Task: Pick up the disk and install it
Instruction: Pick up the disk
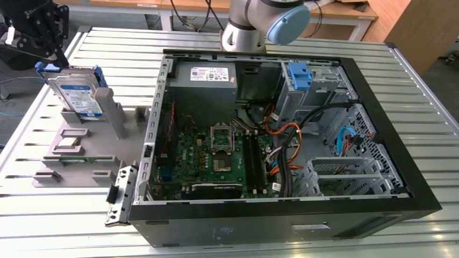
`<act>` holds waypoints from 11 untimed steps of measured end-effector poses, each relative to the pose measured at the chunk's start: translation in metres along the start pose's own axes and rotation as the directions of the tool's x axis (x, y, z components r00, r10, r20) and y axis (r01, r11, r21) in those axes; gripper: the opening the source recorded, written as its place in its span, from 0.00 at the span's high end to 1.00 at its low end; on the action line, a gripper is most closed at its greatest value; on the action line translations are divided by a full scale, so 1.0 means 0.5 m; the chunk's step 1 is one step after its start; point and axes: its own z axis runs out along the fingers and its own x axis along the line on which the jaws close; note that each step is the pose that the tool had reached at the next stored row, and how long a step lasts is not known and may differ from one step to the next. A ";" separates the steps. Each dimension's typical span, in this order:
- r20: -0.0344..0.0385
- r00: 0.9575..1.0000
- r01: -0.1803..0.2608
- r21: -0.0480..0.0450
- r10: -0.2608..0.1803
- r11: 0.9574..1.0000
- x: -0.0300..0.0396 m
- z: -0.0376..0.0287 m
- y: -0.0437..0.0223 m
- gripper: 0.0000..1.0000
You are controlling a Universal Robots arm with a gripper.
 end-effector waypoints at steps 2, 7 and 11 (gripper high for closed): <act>0.004 1.000 0.019 -0.001 -0.019 1.000 0.000 0.000 0.000 0.89; 0.010 0.999 0.043 0.000 -0.043 0.999 0.000 0.001 0.000 0.89; 0.014 0.997 0.080 0.000 -0.080 0.997 0.000 0.001 0.000 0.89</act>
